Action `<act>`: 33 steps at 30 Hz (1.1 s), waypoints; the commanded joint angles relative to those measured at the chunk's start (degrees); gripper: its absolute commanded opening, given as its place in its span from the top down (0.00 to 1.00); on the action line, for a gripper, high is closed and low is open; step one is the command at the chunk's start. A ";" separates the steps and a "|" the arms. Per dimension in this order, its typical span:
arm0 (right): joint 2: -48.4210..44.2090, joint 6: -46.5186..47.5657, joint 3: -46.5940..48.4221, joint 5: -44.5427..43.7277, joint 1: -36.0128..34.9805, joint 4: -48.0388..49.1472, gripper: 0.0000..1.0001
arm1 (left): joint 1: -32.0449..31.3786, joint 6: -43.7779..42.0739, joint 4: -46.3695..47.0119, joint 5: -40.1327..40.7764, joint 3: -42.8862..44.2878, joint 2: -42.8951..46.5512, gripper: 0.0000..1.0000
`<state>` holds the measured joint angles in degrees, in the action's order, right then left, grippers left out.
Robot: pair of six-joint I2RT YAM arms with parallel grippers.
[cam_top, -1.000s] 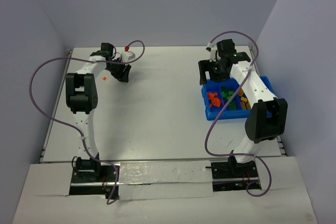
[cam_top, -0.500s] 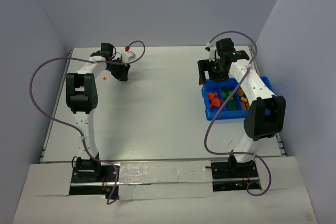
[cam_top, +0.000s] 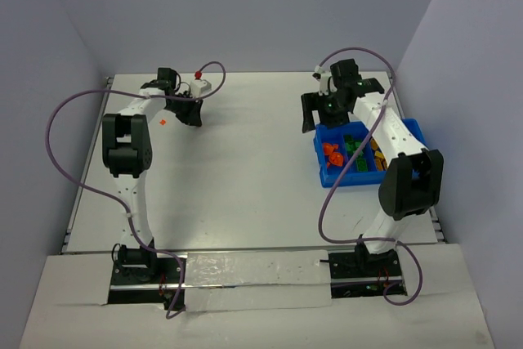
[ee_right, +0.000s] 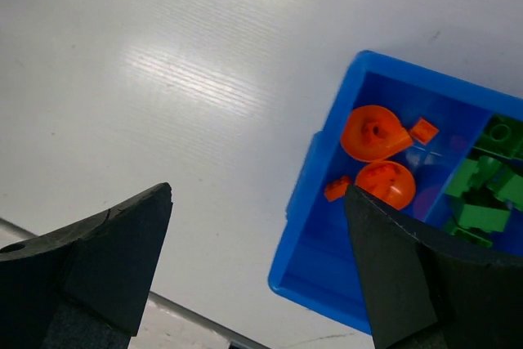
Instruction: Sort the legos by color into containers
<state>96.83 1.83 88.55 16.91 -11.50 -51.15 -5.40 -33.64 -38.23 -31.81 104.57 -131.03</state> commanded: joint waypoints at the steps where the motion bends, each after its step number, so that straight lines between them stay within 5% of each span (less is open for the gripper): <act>1: -5.05 -4.22 -1.17 7.95 -1.24 5.45 0.07 | -0.76 2.82 -5.80 -14.86 -2.72 12.01 1.00; 8: -15.60 -18.27 -16.02 25.26 -2.55 27.18 0.07 | -3.88 12.33 -8.15 -37.29 -13.07 24.36 1.00; 12: -14.45 -21.97 -14.08 30.02 -3.17 28.23 0.07 | -6.46 17.16 -5.90 -42.48 -17.68 30.96 1.00; 17: -12.31 -33.35 -17.95 40.29 -3.17 37.06 0.08 | -15.05 20.29 14.91 -20.45 -31.68 49.05 1.00; 22: -12.20 -45.51 -24.73 45.49 -4.57 50.26 0.17 | -20.09 17.04 14.32 -8.62 -33.36 53.86 1.00; 33: -7.07 -69.28 -28.72 55.01 -11.73 82.20 0.27 | -24.54 19.11 14.82 -6.19 -32.35 55.27 1.00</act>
<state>89.76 -56.13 60.98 66.27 -21.58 13.02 -28.34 -15.41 -26.25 -39.88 72.01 -76.23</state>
